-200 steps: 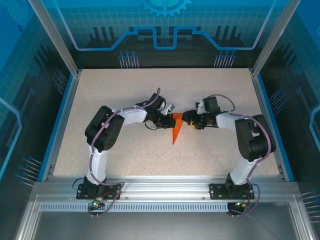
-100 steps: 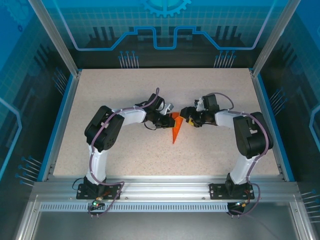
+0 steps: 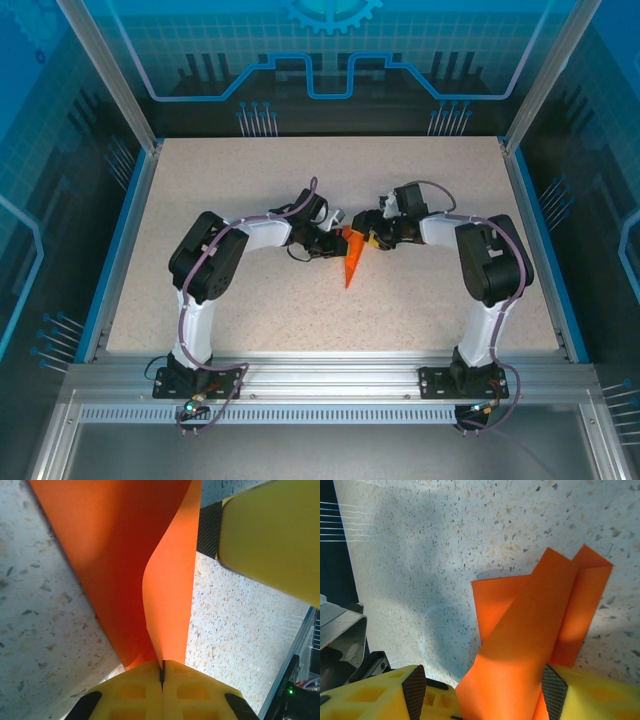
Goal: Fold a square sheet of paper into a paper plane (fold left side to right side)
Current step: Fold the wing for the fifth time at the center of the table.
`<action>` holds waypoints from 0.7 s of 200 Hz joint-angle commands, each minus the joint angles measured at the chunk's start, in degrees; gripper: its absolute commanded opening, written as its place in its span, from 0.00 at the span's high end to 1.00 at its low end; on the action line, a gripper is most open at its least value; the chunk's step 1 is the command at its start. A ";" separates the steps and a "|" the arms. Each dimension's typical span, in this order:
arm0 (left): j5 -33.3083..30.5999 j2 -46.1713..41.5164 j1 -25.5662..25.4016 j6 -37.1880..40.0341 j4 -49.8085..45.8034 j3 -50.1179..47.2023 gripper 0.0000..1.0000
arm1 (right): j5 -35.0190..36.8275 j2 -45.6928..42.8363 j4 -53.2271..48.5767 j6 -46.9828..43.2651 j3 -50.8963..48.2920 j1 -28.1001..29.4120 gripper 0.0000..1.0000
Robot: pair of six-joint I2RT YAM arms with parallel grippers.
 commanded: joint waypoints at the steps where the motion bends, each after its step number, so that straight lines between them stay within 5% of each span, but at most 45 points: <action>1: -0.80 -0.51 0.46 0.50 -0.22 -0.81 0.96 | -0.35 0.87 -2.69 0.08 1.27 0.71 0.35; 140: -0.98 2.92 0.41 0.58 -0.36 1.31 0.96 | 1.43 3.97 -9.34 -2.83 4.10 1.11 0.35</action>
